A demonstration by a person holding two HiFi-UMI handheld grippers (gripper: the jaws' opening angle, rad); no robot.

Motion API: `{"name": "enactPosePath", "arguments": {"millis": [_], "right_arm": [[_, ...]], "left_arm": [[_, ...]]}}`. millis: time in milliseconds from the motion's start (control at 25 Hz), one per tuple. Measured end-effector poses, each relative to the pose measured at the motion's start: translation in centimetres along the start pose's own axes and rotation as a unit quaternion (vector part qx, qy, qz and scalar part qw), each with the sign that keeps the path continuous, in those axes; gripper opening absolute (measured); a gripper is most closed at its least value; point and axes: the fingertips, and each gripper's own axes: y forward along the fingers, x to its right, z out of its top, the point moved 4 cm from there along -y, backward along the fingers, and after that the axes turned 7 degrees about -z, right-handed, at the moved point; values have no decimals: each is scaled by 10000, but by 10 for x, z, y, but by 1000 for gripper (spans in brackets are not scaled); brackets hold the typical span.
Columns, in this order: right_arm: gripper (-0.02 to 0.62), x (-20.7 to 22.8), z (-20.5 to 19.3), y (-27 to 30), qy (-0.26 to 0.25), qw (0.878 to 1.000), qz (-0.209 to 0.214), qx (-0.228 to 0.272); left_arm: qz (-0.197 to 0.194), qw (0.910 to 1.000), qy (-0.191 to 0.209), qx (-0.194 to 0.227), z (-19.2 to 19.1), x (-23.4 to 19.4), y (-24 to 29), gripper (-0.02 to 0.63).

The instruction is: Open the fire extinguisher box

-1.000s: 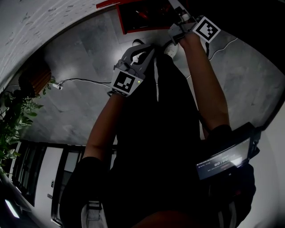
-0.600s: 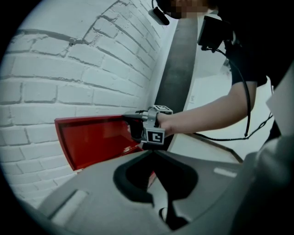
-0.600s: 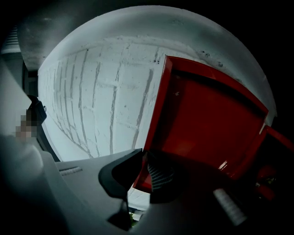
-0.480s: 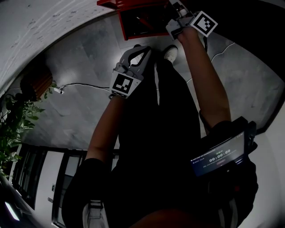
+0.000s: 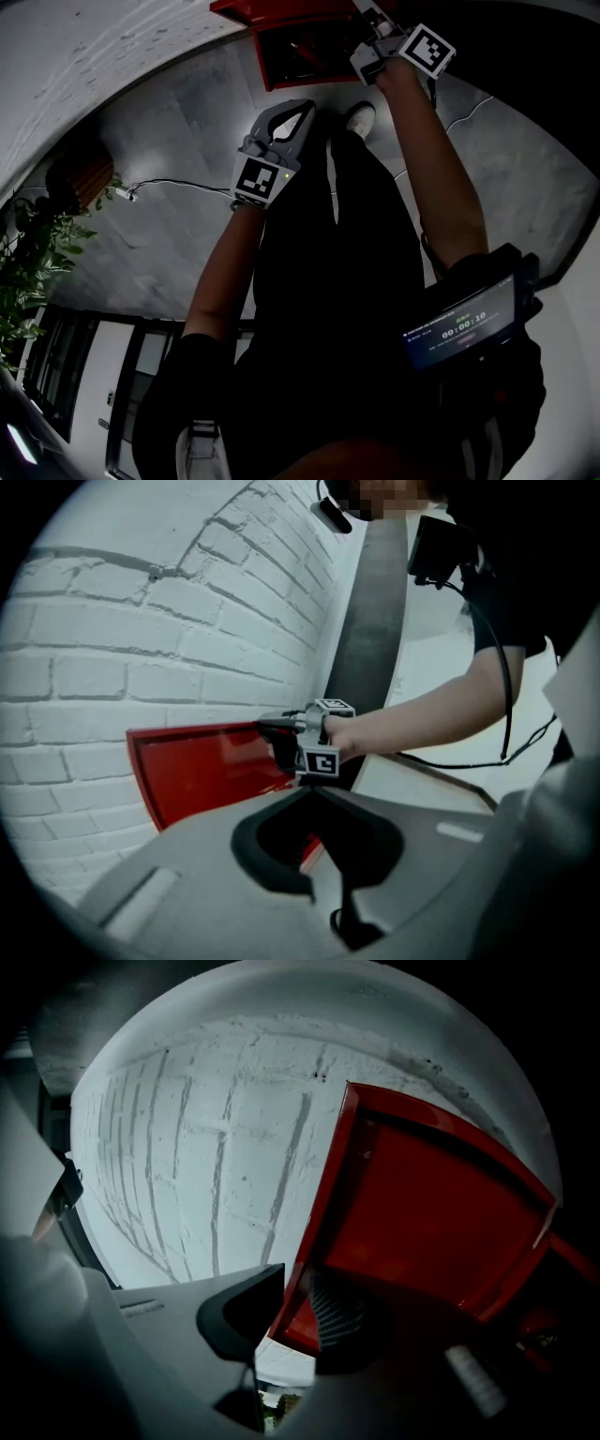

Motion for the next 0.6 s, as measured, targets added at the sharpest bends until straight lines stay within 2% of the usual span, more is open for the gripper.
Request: {"name": "enactPosePath", "arguments": {"millis": [80, 160, 320, 400, 480, 600], "right_arm": [[98, 3, -9, -5, 42, 9999, -32, -143], [94, 6, -20, -10, -1, 9994, 0, -336], [30, -8, -49, -26, -320, 9952, 310, -867], [13, -45, -46, -52, -753, 9910, 447, -1012], [9, -101, -28, -87, -1408, 9828, 549, -1062], [9, -152, -27, -111, -2490, 9591, 719, -1142]], "left_arm": [[1, 10000, -39, 26, 0, -1, -2, 2], [-29, 9999, -90, 78, 1, -2, -4, 3], [-14, 9998, -44, 183, 12, -4, -14, 2], [-26, 9995, -68, 300, 39, 11, -25, 2], [-77, 9986, -41, 521, 78, 35, -39, 3], [-113, 9970, -102, 757, 114, 45, -54, 2]]}}
